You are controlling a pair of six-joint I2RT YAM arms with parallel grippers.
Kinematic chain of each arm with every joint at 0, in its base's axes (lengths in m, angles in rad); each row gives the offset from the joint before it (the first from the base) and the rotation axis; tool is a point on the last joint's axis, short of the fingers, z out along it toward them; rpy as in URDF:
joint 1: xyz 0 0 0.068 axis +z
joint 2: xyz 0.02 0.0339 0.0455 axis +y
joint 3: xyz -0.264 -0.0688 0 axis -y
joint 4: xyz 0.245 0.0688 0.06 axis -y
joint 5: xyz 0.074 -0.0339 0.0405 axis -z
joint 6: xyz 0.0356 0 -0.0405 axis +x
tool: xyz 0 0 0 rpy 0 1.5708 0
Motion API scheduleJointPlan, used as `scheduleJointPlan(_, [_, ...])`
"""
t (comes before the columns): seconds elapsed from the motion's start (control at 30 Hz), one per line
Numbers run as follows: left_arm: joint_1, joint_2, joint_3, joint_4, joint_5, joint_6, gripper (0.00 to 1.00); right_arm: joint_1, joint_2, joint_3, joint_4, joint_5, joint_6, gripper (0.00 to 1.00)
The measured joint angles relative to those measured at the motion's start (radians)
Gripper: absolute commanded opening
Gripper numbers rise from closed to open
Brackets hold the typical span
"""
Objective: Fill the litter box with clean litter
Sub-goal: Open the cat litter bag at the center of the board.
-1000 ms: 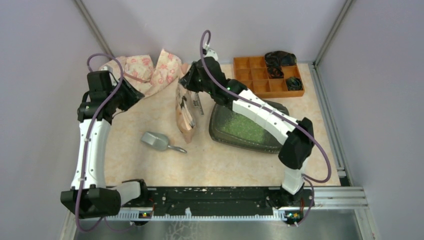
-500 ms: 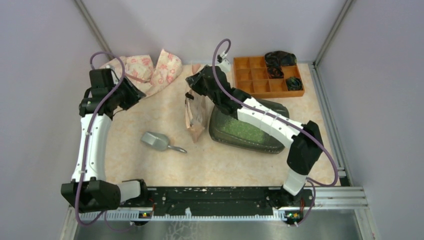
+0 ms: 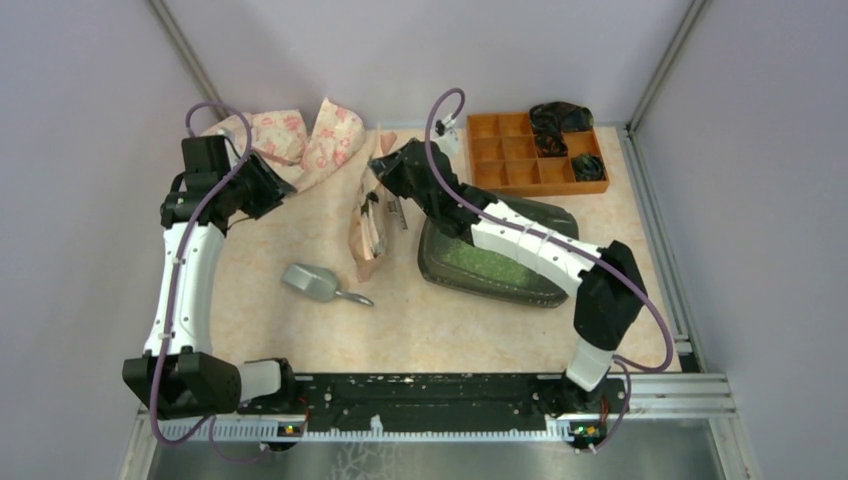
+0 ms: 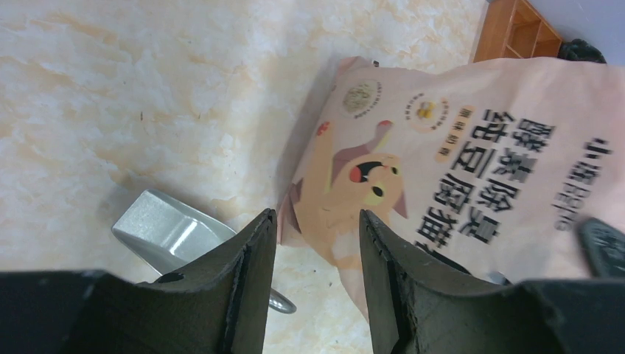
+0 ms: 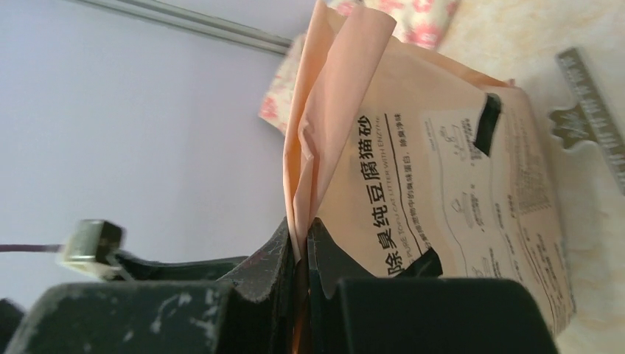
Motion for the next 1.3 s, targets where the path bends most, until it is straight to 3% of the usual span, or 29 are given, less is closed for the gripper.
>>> scheduleJointPlan(0.03, [0.000,0.000,0.000,0.000,0.002,0.000,0.51,-0.003,0.000,-0.018,0.002,-0.006,-0.003,0.01])
scheduleJointPlan(0.33, [0.000,0.000,-0.001,0.001,0.016,-0.001,0.52,-0.066,0.019,-0.047,-0.002,-0.163,-0.097,0.47])
scheduleJointPlan(0.63, [-0.002,0.000,-0.002,0.004,0.019,-0.002,0.51,-0.090,0.026,0.074,-0.121,-0.254,-0.336,0.49])
scheduleJointPlan(0.9, [-0.004,0.008,-0.009,0.022,0.019,-0.002,0.51,-0.084,-0.018,-0.089,-0.197,-0.232,-0.460,0.50])
scheduleJointPlan(1.3, [-0.007,0.010,-0.025,0.027,0.018,0.000,0.51,0.006,-0.095,-0.214,-0.174,-0.160,-0.509,0.53])
